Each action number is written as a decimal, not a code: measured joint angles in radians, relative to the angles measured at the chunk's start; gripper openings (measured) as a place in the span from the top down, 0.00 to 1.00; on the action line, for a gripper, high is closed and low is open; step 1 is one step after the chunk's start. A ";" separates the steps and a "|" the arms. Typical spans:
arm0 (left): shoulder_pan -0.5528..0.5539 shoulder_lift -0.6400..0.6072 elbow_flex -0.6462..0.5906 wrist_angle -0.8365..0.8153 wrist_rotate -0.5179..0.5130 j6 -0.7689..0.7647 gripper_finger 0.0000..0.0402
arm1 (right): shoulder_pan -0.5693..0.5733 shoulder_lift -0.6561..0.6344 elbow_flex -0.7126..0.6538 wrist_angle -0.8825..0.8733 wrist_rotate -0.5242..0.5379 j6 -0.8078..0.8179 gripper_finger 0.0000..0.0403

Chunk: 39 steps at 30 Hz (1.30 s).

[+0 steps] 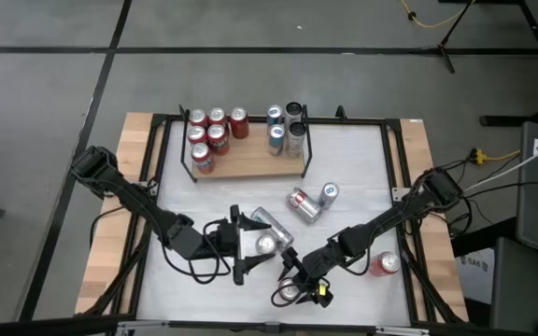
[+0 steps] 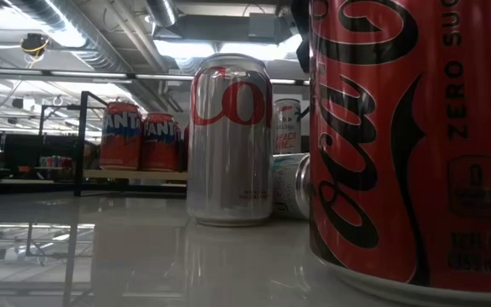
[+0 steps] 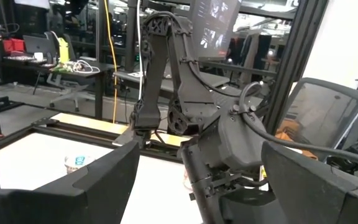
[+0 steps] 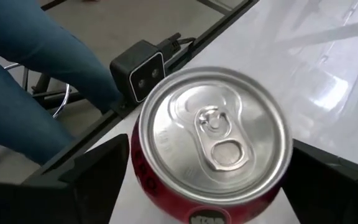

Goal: Place canned beverage on shelf
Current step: Put the red black soda can on the shelf aligned with the other red black soda can

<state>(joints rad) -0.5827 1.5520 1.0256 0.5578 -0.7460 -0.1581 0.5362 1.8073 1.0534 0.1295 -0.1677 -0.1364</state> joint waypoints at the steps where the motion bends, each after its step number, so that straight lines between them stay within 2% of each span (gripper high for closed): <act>1: 0.003 0.000 0.000 0.000 0.000 0.000 0.17 | 0.000 -0.004 0.000 0.000 0.000 0.000 0.08; 7: 0.038 0.000 0.000 0.004 0.012 0.000 0.17 | 0.000 -0.062 0.000 -0.014 0.000 0.000 0.08; 15: 0.101 0.000 0.000 0.015 0.194 -0.062 0.17 | 0.000 -0.179 0.000 -0.146 0.013 0.000 0.08; 22: 0.134 0.000 0.017 0.016 0.320 -0.102 0.17 | 0.001 -0.296 -0.001 -0.314 0.127 0.088 0.08; 28: 0.124 0.067 0.147 -0.091 0.390 -0.047 0.17 | 0.001 -0.407 -0.001 -0.412 0.231 0.193 0.08; 32: 0.118 0.158 0.278 -0.256 0.458 -0.016 0.17 | 0.000 -0.472 -0.001 -0.440 0.284 0.232 0.08; 36: 0.113 0.245 0.389 -0.404 0.539 -0.015 0.17 | 0.000 -0.514 -0.001 -0.436 0.317 0.240 0.08; 39: 0.104 0.301 0.431 -0.448 0.592 0.003 0.17 | 0.000 -0.522 -0.001 -0.432 0.317 0.242 0.08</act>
<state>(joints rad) -0.4790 1.8527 1.4568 0.1095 -0.1537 -0.1550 0.5365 1.2858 1.0527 -0.3029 0.1491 0.1053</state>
